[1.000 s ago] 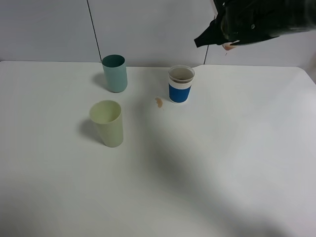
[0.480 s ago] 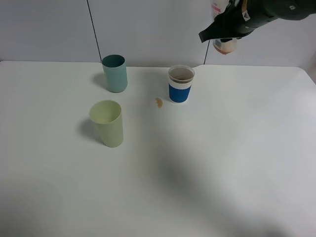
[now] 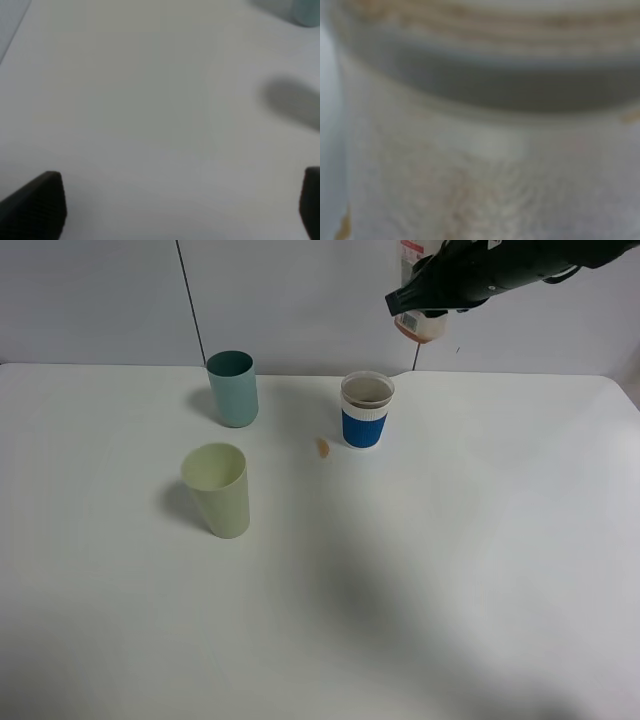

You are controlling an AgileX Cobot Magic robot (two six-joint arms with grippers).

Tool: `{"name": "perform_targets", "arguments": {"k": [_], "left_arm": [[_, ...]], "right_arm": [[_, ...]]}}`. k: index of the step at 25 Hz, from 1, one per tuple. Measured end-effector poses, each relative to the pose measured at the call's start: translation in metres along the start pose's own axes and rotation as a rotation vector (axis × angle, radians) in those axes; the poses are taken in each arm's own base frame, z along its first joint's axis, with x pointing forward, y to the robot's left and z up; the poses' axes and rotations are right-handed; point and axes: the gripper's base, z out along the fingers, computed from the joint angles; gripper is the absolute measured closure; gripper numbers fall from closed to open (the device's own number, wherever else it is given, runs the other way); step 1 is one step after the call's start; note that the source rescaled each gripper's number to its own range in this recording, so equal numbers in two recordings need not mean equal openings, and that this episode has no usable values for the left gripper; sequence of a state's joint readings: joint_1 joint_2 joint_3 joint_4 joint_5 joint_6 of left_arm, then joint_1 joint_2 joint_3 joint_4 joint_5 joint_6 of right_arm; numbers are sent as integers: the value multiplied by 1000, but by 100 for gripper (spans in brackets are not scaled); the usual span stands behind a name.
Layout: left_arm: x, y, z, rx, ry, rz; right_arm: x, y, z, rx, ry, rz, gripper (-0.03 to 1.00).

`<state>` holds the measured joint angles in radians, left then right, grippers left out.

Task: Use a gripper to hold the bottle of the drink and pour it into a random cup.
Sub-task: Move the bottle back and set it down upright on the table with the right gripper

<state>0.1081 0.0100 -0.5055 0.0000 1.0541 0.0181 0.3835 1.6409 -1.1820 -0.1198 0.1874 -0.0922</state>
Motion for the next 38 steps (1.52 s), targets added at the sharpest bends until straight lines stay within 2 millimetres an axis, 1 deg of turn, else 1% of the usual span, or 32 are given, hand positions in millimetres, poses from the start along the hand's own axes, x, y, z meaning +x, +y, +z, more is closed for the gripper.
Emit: {"name": "perform_targets", "arguments": {"k": [3,5,8,15,18,21,24,27,32,38], "left_arm": [[0,0,0,0,0,0],[0,0,0,0,0,0],[0,0,0,0,0,0],[0,0,0,0,0,0],[0,0,0,0,0,0],[0,0,0,0,0,0],[0,0,0,0,0,0],[0,0,0,0,0,0],[0,0,0,0,0,0],[0,0,0,0,0,0]], "right_arm": [[7,-8,1,16,-8,16,96],[18,-11,0,28,-22,20,96],[40,-12,-3,43,-59,30,96],[98,4,-12,45,-170,41,96],[119,9,-17,57,-197,73,96],[134,11,-22,73,-204,100,96],[143,10,-23,96,-186,143,96],[152,9,-17,122,-153,193,96],[173,11,1,145,-89,226,96],[188,12,18,166,-125,282,96]]}}
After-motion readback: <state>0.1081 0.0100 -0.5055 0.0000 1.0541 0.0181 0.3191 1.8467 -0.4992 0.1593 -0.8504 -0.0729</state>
